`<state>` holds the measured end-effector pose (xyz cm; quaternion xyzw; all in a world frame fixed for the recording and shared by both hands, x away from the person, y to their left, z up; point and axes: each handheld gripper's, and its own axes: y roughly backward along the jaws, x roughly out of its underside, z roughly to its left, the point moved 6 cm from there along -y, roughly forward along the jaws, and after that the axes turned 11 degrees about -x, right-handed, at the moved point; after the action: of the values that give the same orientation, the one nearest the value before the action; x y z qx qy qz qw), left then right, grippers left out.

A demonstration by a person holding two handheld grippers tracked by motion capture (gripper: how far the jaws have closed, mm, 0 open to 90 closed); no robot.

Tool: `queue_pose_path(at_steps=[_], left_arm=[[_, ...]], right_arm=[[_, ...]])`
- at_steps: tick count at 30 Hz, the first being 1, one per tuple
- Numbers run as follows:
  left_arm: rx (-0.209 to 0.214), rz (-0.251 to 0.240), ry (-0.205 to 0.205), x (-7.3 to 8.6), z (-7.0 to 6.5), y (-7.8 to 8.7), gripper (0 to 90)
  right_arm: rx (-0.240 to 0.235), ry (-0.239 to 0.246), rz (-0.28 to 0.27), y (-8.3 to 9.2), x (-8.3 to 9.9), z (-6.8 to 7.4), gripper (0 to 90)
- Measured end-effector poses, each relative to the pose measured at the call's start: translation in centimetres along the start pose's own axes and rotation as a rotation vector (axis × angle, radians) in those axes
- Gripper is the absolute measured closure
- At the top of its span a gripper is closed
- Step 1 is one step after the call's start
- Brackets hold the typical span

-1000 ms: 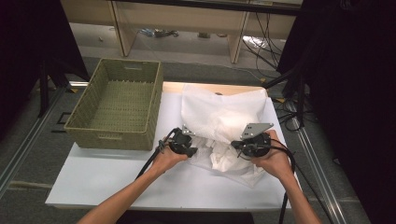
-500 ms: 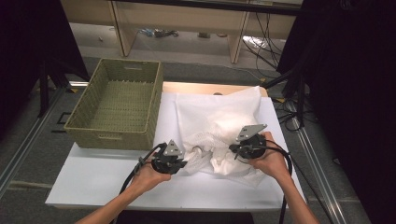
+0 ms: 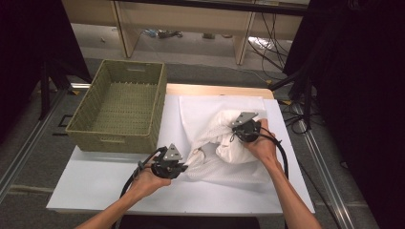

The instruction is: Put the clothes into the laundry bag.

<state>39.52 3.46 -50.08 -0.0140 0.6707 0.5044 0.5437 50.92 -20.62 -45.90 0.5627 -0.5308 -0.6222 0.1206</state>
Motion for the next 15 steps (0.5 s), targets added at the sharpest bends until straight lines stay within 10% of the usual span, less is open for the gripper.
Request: queue_pose_path(at_steps=[11, 15], left_arm=[[0.04, 0.018, -0.001, 1.2, -0.2, 0.8, 86.2], [0.057, 0.047, 0.064, 1.8, -0.1, 0.9, 73.2]], right_arm=[[-0.099, 0.036, -0.046, 2.8, -0.1, 1.6, 90.0], [-0.13, 0.025, -0.092, 5.0, 0.7, 2.9, 90.0]])
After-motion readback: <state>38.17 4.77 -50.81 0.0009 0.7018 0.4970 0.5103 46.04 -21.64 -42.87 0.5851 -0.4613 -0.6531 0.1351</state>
